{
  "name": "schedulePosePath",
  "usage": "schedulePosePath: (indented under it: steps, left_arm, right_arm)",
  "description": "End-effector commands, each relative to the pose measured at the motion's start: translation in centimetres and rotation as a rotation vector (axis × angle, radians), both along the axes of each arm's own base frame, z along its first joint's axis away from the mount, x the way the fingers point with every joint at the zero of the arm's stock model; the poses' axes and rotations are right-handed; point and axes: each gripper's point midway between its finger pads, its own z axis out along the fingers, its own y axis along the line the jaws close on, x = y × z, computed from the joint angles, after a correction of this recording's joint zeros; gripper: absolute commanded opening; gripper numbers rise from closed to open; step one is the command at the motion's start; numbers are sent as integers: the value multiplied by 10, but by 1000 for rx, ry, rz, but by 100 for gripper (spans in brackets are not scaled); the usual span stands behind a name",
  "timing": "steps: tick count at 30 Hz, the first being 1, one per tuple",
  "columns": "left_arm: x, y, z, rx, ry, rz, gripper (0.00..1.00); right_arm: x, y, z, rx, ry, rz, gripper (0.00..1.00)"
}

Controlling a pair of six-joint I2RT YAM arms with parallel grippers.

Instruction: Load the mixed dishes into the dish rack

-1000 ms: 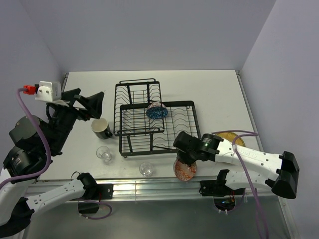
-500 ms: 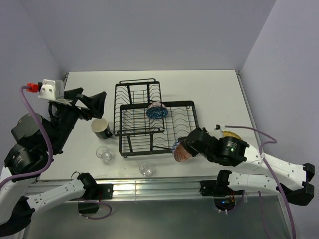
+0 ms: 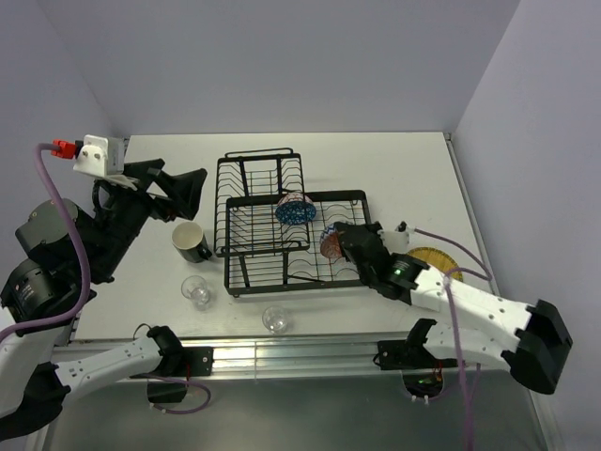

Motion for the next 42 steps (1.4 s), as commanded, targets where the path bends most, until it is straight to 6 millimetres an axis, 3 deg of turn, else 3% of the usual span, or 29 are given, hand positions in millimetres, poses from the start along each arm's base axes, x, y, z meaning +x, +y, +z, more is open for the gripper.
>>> schedulePosePath:
  steps: [1, 2, 3, 4, 6, 9, 13, 15, 16, 17, 19, 21, 22, 26, 42]
  left_arm:
    - [-6, -6, 8, -15, 2, -48, 93]
    - [-6, -6, 9, -16, 1, -49, 93]
    - [-6, -6, 9, -17, 2, -51, 93]
    - [-7, -7, 9, -23, 2, -55, 93]
    - [-7, -7, 9, -26, 2, -59, 93]
    - [-9, -9, 7, -18, 12, -70, 93]
    - [-10, -6, 2, -2, 23, -68, 93]
    - [-10, -3, 0, 5, 27, -56, 93]
    - [-10, -3, -1, 9, 31, -54, 93]
    - [-10, -3, -1, 15, 30, -55, 93]
    - [-9, -4, -3, 28, 35, -56, 94]
    - [-8, -6, -2, 36, 36, -59, 94]
    - [-8, -7, -3, 45, 38, -63, 94]
    - [-7, -9, -2, 53, 37, -69, 93]
    - [-7, -15, -9, 71, 61, -88, 93]
  right_arm:
    - [42, 29, 56, 141, -217, -6, 0]
    - [47, 34, 59, 147, -233, -3, 0]
    - [54, 41, 48, 120, -227, 0, 0]
    - [60, 48, 67, 167, -304, 2, 0]
    - [67, 56, 52, 161, -332, 15, 0]
    - [73, 66, 47, 193, -357, 18, 0]
    - [75, 69, 51, 237, -452, 23, 0]
    - [77, 73, 36, 247, -438, 17, 0]
    - [77, 74, 49, 294, -495, 13, 0]
    - [79, 78, 39, 285, -492, 18, 0]
    - [78, 88, 45, 319, -519, 32, 0]
    - [80, 96, 37, 310, -507, 30, 0]
    - [78, 103, 44, 336, -525, 37, 0]
    - [78, 116, 37, 340, -520, 41, 0]
    - [62, 112, -6, 305, -446, 14, 0]
